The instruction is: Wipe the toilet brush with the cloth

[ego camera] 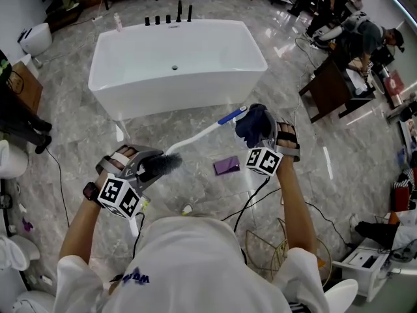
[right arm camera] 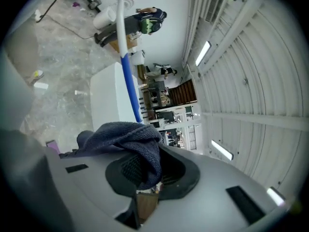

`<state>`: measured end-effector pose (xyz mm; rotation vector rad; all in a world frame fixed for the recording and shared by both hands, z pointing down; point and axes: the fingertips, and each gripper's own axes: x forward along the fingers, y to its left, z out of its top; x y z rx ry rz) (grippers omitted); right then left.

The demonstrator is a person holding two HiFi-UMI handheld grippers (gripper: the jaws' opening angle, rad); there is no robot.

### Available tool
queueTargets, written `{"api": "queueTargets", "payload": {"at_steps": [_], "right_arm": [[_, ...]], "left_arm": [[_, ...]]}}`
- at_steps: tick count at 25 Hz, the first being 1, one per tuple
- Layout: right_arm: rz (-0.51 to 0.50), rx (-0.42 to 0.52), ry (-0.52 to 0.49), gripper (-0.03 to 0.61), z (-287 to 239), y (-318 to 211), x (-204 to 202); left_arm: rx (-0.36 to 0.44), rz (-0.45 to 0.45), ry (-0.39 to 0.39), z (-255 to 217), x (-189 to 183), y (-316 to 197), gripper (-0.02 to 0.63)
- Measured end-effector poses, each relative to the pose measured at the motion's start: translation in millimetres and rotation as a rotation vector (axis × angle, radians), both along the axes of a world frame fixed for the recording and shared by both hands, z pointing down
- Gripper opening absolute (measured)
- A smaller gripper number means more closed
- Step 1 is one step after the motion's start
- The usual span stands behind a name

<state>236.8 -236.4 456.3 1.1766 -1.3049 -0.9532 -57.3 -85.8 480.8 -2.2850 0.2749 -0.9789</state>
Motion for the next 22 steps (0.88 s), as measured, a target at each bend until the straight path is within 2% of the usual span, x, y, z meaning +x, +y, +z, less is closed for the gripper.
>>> {"api": "queueTargets", "payload": {"at_steps": [3, 7, 13, 15, 18, 22], "right_arm": [[0.031, 0.007, -0.119, 0.043, -9.3, 4.8, 2.8], [0.048, 0.041, -0.315, 0.043, -28.5, 16.1, -10.9], [0.073, 0.030, -0.781, 0.041, -45.5, 41.3, -30.9], [0.034, -0.002, -0.919, 0.040, -46.4, 49.2, -48.7], [-0.095, -0.052, -1.073, 0.040, -52.7, 64.4, -89.1], [-0.272, -0.099, -1.102, 0.038, -65.5, 86.6, -138.0]], "left_arm": [[-0.037, -0.033, 0.042, 4.4, 2.7, -3.6, 0.216], [-0.107, -0.114, 0.139, 10.1, 5.8, -9.6, 0.216], [-0.222, -0.229, 0.353, 3.7, 31.7, -14.2, 0.216], [-0.270, -0.239, 0.412, 0.6, 37.6, -11.3, 0.216], [-0.371, -0.221, 0.495, -6.9, 42.0, -3.7, 0.216], [-0.474, -0.205, 0.564, -16.3, 50.5, 1.7, 0.218]]}}
